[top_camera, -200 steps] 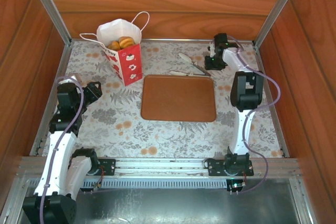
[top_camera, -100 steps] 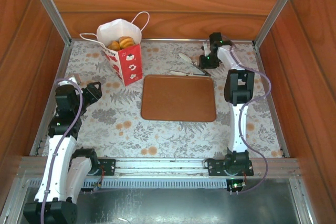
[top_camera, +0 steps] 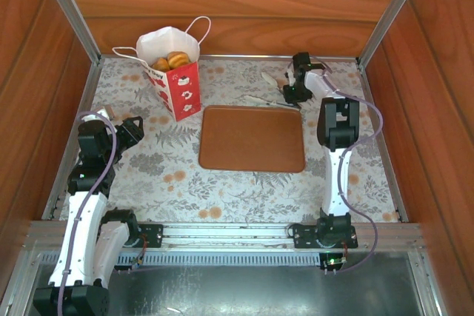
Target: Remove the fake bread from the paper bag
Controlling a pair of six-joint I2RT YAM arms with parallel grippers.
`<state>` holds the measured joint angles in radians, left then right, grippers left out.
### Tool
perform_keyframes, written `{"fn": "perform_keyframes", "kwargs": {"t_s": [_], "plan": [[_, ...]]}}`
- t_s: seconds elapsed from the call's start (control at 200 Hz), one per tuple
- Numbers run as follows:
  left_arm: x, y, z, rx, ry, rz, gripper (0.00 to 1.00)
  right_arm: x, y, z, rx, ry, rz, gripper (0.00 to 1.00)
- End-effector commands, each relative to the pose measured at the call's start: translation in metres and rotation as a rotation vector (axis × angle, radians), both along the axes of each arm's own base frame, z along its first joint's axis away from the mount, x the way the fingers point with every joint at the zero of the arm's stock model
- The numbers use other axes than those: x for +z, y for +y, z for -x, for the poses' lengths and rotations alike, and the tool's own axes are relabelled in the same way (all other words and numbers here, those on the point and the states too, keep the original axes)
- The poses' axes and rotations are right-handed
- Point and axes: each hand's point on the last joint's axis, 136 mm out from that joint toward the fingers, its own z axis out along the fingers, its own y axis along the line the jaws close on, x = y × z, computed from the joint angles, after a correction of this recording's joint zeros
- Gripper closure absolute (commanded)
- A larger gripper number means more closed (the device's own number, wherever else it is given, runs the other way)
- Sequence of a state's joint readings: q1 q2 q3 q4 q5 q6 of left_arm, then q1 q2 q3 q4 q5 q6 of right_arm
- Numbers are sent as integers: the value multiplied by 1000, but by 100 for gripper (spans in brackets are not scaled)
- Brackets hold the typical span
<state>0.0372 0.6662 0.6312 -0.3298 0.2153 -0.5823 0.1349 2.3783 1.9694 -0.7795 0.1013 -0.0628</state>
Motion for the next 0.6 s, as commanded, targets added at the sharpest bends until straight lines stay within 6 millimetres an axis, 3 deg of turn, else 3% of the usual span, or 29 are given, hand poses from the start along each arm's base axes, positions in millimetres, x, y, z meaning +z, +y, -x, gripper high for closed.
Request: {"fn": "perform_keyframes", "kwargs": {"t_s": [0.0,0.16,0.36,0.475,0.595], "plan": [[10,-2,0,-18,-18,-8,34,4,-60,14,-158,23,73,70],[8,-3,0,-21,-11,-5,34,2,-102,45,-276,63,81,74],[1,-4,2,-25,-2,-2,34,-5,-137,110,-396,171,116,76],[-2,-4,3,-30,-1,-7,34,-7,-141,143,-447,211,109,77],[-3,-5,3,-39,-1,-16,34,-2,-127,163,-452,250,42,78]]}}
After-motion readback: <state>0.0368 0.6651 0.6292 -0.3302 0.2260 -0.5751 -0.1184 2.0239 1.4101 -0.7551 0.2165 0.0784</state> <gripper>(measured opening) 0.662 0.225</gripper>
